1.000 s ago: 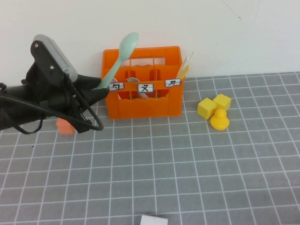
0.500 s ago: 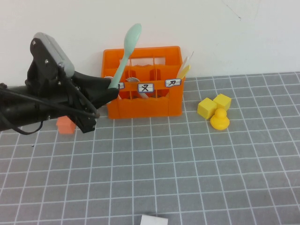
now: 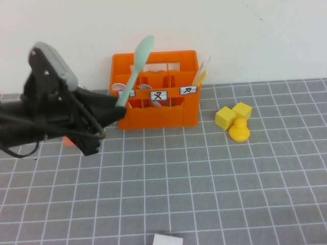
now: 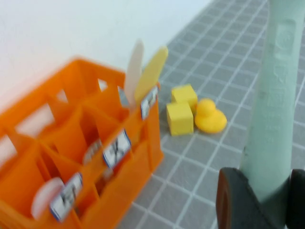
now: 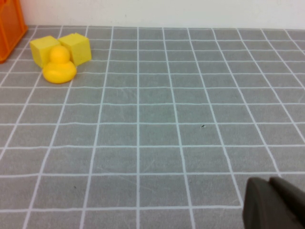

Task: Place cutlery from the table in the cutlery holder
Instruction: Place the spoon on the box

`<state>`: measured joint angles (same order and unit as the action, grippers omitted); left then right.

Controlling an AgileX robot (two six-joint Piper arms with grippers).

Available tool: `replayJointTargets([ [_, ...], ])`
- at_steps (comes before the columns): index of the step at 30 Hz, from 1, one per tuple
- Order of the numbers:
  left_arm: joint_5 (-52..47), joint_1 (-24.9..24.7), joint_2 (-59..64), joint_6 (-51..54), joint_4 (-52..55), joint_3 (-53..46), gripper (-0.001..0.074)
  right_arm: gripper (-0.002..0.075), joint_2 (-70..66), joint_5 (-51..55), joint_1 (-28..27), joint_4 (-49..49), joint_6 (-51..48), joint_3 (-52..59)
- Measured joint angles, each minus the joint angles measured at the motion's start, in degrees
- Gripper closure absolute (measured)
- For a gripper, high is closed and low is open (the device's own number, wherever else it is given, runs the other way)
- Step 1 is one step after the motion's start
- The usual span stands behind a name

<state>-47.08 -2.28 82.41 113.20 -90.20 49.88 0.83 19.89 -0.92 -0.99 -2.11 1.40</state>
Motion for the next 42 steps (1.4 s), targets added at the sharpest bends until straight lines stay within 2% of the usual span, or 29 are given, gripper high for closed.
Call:
replayJointTargets([
  [8, 4.1, 0.0, -10.6, -1.2, -0.3, -2.5, 0.0555, 0.0729, 0.0, 0.0, 0.0, 0.0, 0.0, 0.0],
  [17, 11.9, 0.0, -26.2, -2.0, -5.4, -14.2, 0.0555, 0.0729, 0.0, 0.0, 0.0, 0.0, 0.0, 0.0],
  [23, 15.4, 0.0, -37.2, -6.9, -5.6, -21.2, 0.0555, 0.0729, 0.0, 0.0, 0.0, 0.0, 0.0, 0.0],
  [28, 18.8, 0.0, -46.0, -17.7, -0.5, -23.0, 0.0555, 0.0729, 0.0, 0.0, 0.0, 0.0, 0.0, 0.0],
  [33, 22.2, 0.0, -52.8, -30.9, 9.4, -23.0, 0.0555, 0.0729, 0.0, 0.0, 0.0, 0.0, 0.0, 0.0],
  [42, 30.7, 0.0, -55.5, -56.7, 30.8, -23.0, 0.0555, 0.0729, 0.0, 0.0, 0.0, 0.0, 0.0, 0.0],
])
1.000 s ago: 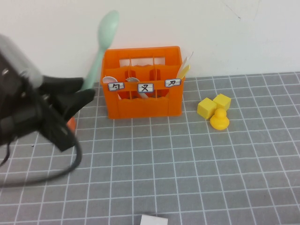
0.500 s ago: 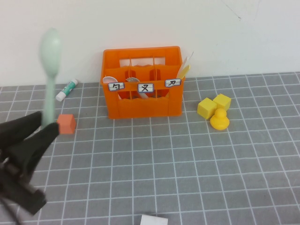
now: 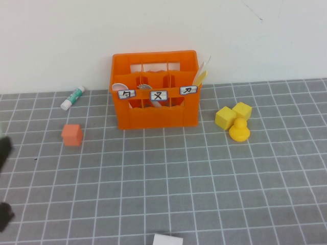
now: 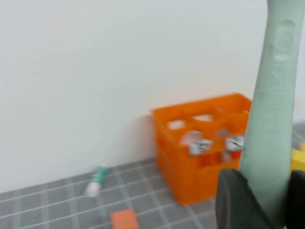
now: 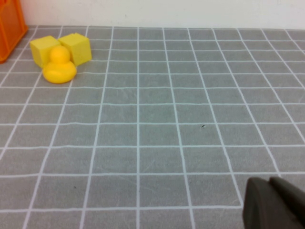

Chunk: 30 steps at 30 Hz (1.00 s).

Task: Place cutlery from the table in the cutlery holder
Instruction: Place the spoon on the box

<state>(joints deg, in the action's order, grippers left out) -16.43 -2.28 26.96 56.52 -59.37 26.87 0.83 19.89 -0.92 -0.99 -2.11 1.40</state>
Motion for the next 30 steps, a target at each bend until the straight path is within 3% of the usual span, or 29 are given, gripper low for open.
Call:
replayJointTargets([
  [6, 8.7, 0.0, -0.5, -17.7, 10.5, 0.0, 0.0555, 0.0729, 0.0, 0.0, 0.0, 0.0, 0.0, 0.0],
  [13, 12.6, 0.0, 0.8, -19.0, 16.5, 0.0, 0.0555, 0.0729, 0.0, 0.0, 0.0, 0.0, 0.0, 0.0],
  [15, 13.0, 0.0, 1.2, -24.0, 23.4, 0.0, 0.0555, 0.0729, 0.0, 0.0, 0.0, 0.0, 0.0, 0.0],
  [18, 15.1, 0.0, 1.5, -44.0, 44.9, -0.1, 0.0555, 0.0729, 0.0, 0.0, 0.0, 0.0, 0.0, 0.0],
  [21, 23.2, 0.0, 2.4, -64.6, 67.2, -0.7, 0.0555, 0.0729, 0.0, 0.0, 0.0, 0.0, 0.0, 0.0],
  [23, 30.3, 0.0, 4.0, -73.1, 76.4, -0.7, 0.0555, 0.0729, 0.0, 0.0, 0.0, 0.0, 0.0, 0.0],
  [25, 35.7, 0.0, 7.2, -79.5, 81.7, -0.7, 0.0555, 0.0729, 0.0, 0.0, 0.0, 0.0, 0.0, 0.0],
  [30, 47.0, 0.0, 20.7, -84.1, 85.0, -0.7, 0.0554, 0.0729, 0.0, 0.0, 0.0, 0.0, 0.0, 0.0],
])
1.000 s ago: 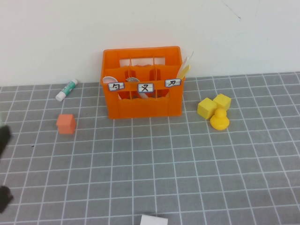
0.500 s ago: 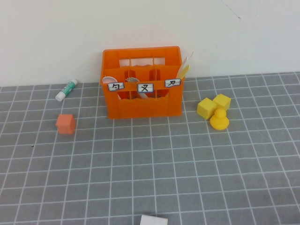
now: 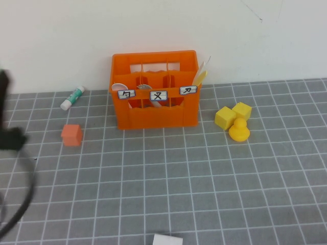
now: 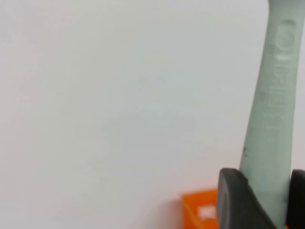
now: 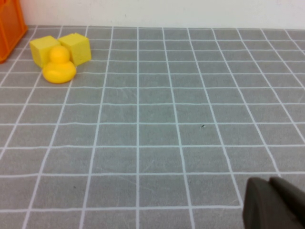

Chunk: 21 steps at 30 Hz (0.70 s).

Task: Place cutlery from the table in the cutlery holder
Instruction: Place the spoon on the box

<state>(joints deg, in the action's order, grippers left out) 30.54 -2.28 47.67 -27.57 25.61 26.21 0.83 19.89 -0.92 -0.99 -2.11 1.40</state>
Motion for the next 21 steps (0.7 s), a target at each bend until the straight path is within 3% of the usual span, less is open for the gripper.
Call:
replayJointTargets([
  [9, 24.2, 0.0, 31.1, -2.7, 5.7, 8.0, 0.0538, 0.0729, 0.0, 0.0, 0.0, 0.0, 0.0, 0.0],
  [21, 26.0, -1.2, 51.9, -3.6, 10.1, 26.3, 0.0539, 0.0729, 0.0, 0.0, 0.0, 0.0, 0.0, 0.0],
])
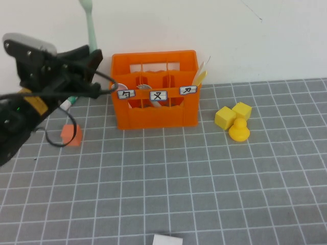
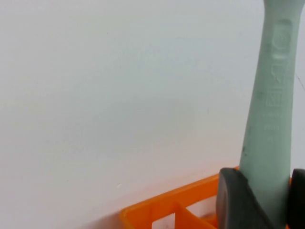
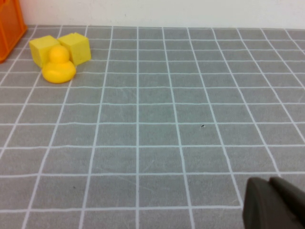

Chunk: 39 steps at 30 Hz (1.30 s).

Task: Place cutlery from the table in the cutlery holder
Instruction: Place the spoon on the box

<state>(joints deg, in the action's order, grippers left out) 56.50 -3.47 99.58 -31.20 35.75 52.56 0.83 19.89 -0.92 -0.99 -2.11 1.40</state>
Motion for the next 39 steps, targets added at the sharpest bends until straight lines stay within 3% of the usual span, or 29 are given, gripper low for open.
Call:
replayJointTargets([
  [20, -3.9, -5.9, 18.3, -3.6, 0.5, 14.3, 0.0533, 0.0729, 0.0, 0.0, 0.0, 0.0, -0.9, 0.0],
  [28, -4.7, -5.9, 18.3, -2.8, 0.5, 14.4, 0.0373, 0.0729, 0.0, 0.0, 0.0, 0.0, -0.9, 0.0],
  [32, -5.1, -5.9, 18.3, -2.6, 0.7, 14.4, 0.0339, 0.0729, 0.0, 0.0, 0.0, 0.0, -0.9, 0.0],
  [36, -6.0, -5.9, 15.6, -2.6, 3.0, 14.3, 0.0339, 0.0729, 0.0, 0.0, 0.0, 0.0, -1.0, 0.0],
  [39, -6.1, -5.9, 9.9, -2.6, 5.2, 12.4, 0.0408, 0.0729, 0.0, 0.0, 0.0, 0.0, -1.3, 0.0],
])
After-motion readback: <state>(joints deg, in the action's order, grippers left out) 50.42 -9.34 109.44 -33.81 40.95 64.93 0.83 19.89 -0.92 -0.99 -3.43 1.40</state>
